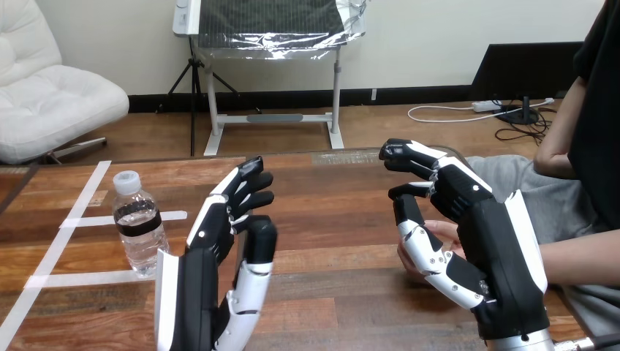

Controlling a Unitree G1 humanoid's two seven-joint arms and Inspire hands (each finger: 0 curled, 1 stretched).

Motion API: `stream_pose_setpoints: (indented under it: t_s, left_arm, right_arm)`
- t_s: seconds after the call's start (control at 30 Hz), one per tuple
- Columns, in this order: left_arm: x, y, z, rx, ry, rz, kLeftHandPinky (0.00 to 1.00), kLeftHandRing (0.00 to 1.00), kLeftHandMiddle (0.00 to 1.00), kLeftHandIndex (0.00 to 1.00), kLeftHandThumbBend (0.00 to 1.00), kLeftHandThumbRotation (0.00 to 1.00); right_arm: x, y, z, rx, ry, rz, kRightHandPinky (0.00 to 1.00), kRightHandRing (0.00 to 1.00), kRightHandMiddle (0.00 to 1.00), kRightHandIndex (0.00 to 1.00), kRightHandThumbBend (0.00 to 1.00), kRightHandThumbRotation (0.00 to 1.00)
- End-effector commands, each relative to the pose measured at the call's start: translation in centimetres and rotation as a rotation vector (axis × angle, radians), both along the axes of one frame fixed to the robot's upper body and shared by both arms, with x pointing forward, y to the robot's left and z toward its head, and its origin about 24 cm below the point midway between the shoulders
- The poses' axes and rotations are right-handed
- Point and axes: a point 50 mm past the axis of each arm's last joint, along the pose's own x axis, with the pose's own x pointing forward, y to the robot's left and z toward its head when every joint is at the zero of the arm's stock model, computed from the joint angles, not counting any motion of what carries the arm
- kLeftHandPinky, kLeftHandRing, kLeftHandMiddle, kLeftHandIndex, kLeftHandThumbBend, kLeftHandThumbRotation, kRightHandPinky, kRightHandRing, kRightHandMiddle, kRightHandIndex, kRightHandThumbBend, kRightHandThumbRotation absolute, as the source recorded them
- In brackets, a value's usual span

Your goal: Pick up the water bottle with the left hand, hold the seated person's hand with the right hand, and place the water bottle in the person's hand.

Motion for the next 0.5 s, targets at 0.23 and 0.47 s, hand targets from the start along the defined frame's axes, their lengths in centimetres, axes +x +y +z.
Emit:
stream_pose_setpoints:
  t_s: [0.23, 0.47]
  left_arm:
    - [0.4, 0.6, 2.7, 0.037, -0.139, 0.121, 0.75, 0.8, 0.84, 0.84, 0.45, 0.69]
    - [0.5, 1.2, 3.0, 0.092, -0.201, 0.15, 0.78, 0.82, 0.84, 0.84, 0.45, 0.54]
  right_arm:
    - [0.7, 0.1, 0.8, 0.015, -0.057, 0.012, 0.63, 0.78, 0.82, 0.74, 0.25, 0.27]
    - [0.7, 0.2, 0.8, 0.013, -0.055, 0.009, 0.62, 0.78, 0.82, 0.73, 0.25, 0.26]
